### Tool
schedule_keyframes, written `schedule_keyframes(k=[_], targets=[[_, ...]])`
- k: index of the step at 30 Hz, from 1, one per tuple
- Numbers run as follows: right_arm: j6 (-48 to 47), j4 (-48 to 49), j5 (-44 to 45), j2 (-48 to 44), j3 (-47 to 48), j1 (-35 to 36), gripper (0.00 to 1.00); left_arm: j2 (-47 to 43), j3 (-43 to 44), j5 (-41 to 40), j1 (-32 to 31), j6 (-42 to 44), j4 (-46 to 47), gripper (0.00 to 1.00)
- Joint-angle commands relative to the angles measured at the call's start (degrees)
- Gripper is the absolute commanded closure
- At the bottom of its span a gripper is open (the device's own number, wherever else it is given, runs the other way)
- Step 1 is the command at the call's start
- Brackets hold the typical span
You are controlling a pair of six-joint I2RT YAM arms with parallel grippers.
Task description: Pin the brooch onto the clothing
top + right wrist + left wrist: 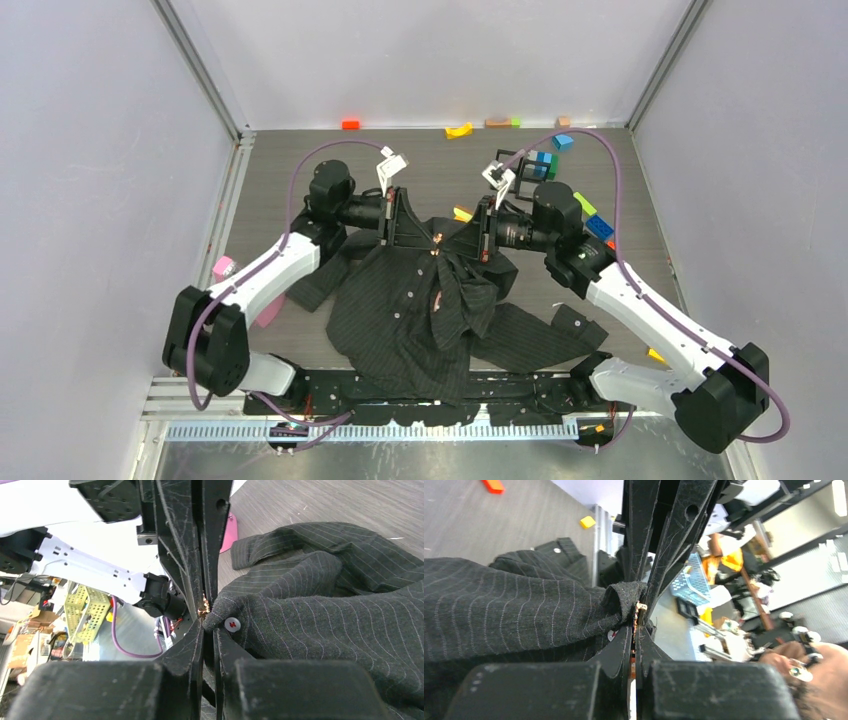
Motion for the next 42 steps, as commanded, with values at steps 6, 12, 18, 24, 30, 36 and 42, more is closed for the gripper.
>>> schedule_keyframes(k=[6,12,18,24,30,36,42], targets=[[-2.2,-2.1,5.4,-5.6,-0.8,-2.1,0.75,-4.4,7.0,-7.4,0.5,23.7,-32.9,1.00],[-3.1,-3.1,4.1,-8.5,-0.3,-2.6,0.54,-4.3,8.0,-9.6,0.5,26.8,-37.1,1.00],[-4.4,-5.5,6.0,-9.4,0.6,-2.9,0.44,-4.6,8.2,-10.5,0.5,27.9,-38.4,1.00],[-3.3,-13.8,28.4,-8.5,2.3,-3.6,0.29,-6.6,12.8,-23.1,-6.1,47.1,-57.8,0.65],[2.8,-26.0,42.4,-5.4,2.1,-7.4,0.23,-7.6,14.5,-32.7,-9.4,49.5,-61.3,0.13],[9.6,-30.2,42.0,-5.0,-5.9,-13.1,0.20,-10.5,14.0,-39.1,-9.4,38.5,-50.7,0.00],[12.7,-29.1,41.1,-4.6,-14.9,-13.5,0.20,-6.2,13.1,-53.2,-8.7,29.8,-50.5,0.00]])
